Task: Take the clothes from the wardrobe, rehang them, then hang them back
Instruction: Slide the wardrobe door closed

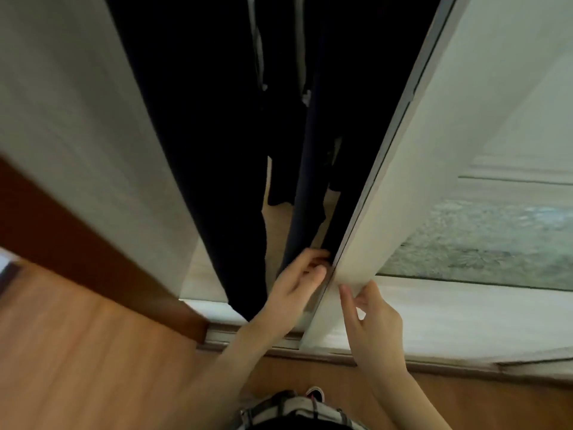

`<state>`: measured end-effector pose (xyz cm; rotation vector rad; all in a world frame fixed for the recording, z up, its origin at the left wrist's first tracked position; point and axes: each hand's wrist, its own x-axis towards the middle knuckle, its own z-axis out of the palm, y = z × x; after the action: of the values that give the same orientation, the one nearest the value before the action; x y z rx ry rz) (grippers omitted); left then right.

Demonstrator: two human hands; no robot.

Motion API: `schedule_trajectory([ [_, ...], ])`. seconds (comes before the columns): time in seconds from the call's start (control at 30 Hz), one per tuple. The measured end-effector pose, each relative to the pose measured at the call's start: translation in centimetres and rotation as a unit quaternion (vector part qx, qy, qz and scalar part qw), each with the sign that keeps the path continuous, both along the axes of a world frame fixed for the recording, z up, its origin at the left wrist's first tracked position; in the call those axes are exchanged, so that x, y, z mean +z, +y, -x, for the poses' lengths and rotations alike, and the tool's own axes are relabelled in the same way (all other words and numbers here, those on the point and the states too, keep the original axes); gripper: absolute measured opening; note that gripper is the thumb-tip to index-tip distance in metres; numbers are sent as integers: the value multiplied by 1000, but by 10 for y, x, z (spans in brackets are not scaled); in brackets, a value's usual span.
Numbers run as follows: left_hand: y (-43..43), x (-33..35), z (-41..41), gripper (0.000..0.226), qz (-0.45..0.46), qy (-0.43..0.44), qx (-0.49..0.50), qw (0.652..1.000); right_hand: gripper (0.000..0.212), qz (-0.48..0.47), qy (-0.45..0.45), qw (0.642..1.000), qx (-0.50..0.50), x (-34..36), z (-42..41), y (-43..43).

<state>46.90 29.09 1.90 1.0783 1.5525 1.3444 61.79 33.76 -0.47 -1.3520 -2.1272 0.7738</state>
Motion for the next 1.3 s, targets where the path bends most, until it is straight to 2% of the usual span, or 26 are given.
schedule_trajectory([
  [0.13, -57, 1, 54, 40, -33, 72, 160, 984, 52, -23, -21, 998, 61, 2, 38, -17],
  [0.23, -100, 3, 92, 31, -36, 105, 279, 954, 55, -45, -39, 992, 109, -2, 68, -28],
  [0.37, -148, 2, 144, 21, -15, 125, 469, 874, 37, -68, -64, 985, 147, -4, 107, -44],
  [0.43, -164, 4, 173, 34, -2, 137, 546, 826, 44, -88, -64, 980, 165, -2, 128, -53],
  [0.5, -175, 12, 201, 51, 1, 127, 580, 805, 48, -116, -81, 974, 179, -1, 147, -62],
  [0.6, -180, 23, 237, 64, -19, 82, 575, 814, 35, -119, -121, 967, 188, 5, 178, -76],
  [0.7, -182, 29, 262, 70, -26, 65, 557, 827, 39, -94, -130, 963, 217, 13, 204, -90],
  [0.77, -184, 32, 269, 68, -34, 28, 537, 842, 19, -63, -149, 957, 241, 17, 222, -100],
  [0.8, -185, 33, 271, 66, -40, 13, 527, 849, 10, -92, -157, 950, 255, 20, 231, -105],
  [0.87, -190, 35, 274, 64, -42, -1, 513, 857, 23, -160, -183, 930, 277, 16, 249, -112],
  [0.97, -200, 35, 281, 64, -37, -19, 497, 867, 27, -252, -174, 904, 299, 11, 277, -118],
  [1.3, -210, 29, 292, 62, -23, -18, 478, 878, 32, -289, -139, 880, 350, 18, 346, -147],
])
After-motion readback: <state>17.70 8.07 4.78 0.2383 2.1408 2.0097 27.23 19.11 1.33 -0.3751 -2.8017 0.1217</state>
